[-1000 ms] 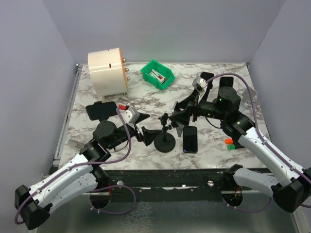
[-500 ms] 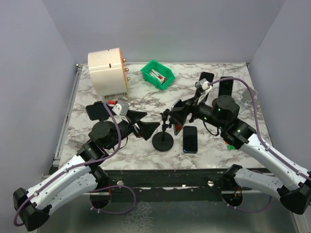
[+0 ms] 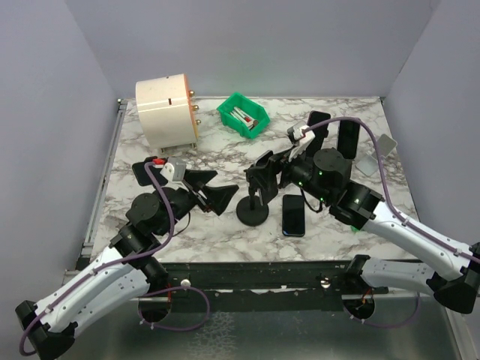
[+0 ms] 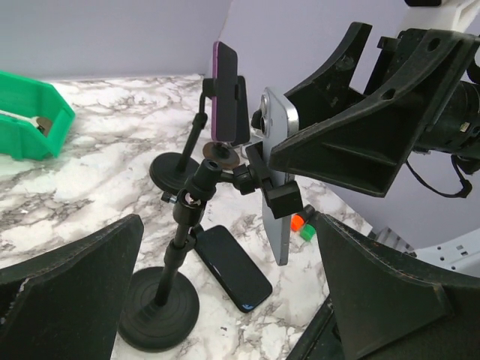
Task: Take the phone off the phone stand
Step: Move the phone stand with the phone to the center of the board, then remove the phone from the phone stand.
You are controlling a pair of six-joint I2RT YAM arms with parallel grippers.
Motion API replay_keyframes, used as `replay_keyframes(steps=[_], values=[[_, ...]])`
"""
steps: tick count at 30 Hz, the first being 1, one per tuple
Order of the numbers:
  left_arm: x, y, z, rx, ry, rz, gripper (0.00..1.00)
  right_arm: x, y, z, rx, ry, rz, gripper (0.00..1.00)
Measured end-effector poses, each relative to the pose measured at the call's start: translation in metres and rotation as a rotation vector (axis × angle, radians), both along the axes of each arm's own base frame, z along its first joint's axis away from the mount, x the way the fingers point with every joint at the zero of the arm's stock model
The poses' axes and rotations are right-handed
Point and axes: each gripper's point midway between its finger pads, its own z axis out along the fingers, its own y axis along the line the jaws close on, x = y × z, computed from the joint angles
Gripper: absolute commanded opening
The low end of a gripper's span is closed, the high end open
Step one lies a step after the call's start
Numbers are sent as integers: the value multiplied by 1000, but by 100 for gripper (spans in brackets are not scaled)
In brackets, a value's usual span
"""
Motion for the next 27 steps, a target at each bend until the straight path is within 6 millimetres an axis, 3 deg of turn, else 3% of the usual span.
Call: replay_keyframes(steps=[8,14,20,27], values=[[2,8,10,15,-42,38,99,15,3,6,-45,-25,-43,39],[4,7,8,21,-39,39,99,22,2,3,-55,-32,-71,40],[7,4,4,32,-29,39,99,25,1,0,-66,-27,-94,48],[9,2,-2,53,-20,40,99,26,-4,-3,-92,-33,-109,48]])
